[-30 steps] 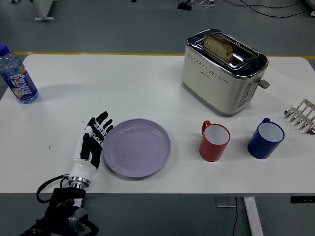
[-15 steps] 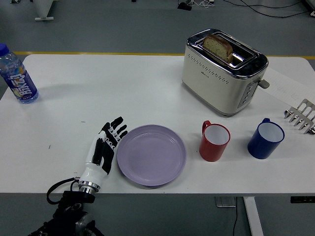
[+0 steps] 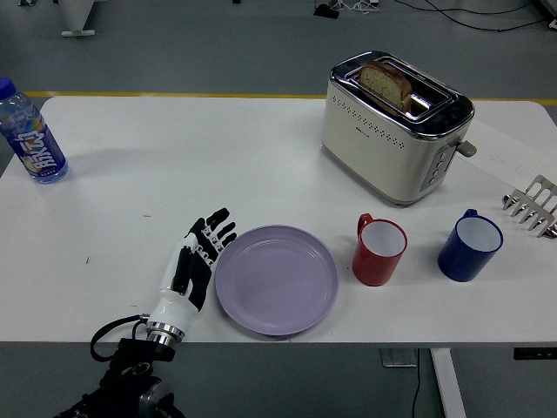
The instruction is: Push plate across desktop
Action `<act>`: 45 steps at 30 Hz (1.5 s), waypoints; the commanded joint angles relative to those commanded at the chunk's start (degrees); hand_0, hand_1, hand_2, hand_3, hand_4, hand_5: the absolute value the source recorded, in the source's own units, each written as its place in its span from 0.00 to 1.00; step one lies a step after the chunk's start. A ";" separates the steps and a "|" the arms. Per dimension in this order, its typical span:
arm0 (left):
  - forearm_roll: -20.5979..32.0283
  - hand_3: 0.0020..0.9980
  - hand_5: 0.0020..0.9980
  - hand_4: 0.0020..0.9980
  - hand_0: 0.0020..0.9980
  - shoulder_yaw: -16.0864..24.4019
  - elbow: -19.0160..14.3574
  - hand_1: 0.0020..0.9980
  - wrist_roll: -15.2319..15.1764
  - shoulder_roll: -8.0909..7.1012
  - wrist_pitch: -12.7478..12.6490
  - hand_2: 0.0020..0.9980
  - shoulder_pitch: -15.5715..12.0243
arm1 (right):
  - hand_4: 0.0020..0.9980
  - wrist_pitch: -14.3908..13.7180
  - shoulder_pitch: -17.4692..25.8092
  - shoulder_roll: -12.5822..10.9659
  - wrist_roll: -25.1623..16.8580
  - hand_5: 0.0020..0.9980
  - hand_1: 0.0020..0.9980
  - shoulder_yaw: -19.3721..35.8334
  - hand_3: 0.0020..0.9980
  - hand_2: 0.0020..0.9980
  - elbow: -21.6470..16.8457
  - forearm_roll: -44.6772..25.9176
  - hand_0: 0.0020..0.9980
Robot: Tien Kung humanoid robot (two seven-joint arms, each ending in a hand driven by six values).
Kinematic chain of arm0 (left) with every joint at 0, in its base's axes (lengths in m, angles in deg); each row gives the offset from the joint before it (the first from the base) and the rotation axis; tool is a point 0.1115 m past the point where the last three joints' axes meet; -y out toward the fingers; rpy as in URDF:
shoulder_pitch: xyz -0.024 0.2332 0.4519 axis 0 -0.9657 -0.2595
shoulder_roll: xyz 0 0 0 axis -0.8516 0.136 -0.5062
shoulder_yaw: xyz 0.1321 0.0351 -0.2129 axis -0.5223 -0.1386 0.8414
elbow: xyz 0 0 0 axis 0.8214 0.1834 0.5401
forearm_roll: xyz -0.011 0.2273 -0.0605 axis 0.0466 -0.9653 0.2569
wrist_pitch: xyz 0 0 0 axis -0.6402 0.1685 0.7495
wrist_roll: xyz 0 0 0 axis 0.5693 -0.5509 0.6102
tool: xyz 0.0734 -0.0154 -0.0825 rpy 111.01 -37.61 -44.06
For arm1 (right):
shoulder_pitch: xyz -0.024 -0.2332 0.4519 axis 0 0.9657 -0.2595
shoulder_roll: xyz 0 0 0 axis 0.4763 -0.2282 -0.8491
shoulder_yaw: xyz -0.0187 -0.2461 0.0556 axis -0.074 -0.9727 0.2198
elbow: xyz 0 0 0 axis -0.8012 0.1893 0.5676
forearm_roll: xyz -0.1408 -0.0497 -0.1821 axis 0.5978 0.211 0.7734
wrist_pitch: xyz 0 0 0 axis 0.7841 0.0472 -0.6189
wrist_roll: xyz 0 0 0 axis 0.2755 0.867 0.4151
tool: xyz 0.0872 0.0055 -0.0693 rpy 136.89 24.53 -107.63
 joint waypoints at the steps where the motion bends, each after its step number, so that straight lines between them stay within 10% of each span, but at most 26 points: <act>1: -0.15 0.80 1.00 0.50 0.84 0.43 -0.06 0.87 0.02 0.02 -0.05 0.91 -0.02 | 0.47 -0.01 0.02 0.01 0.00 0.53 0.60 0.02 0.76 0.69 0.00 0.00 0.64; 9: -4.01 0.79 1.00 0.50 0.84 8.50 -0.96 0.86 2.26 -0.60 -0.66 0.90 -0.21 | 0.47 -0.01 0.16 -0.02 0.06 0.53 0.60 0.45 0.76 0.69 -0.03 0.49 0.64; 20: -12.07 0.72 1.00 0.49 0.77 22.84 -3.46 0.76 12.92 -4.30 3.40 0.77 -0.84 | 0.47 -0.18 0.25 -0.08 0.10 0.53 0.60 1.11 0.76 0.69 -0.06 0.94 0.64; 45: -17.19 0.70 1.00 0.51 0.73 40.02 -9.93 0.73 27.76 -7.34 8.83 0.72 -2.36 | 0.48 -0.51 -0.41 -0.16 -0.60 0.53 0.60 1.13 0.76 0.68 0.12 -0.03 0.64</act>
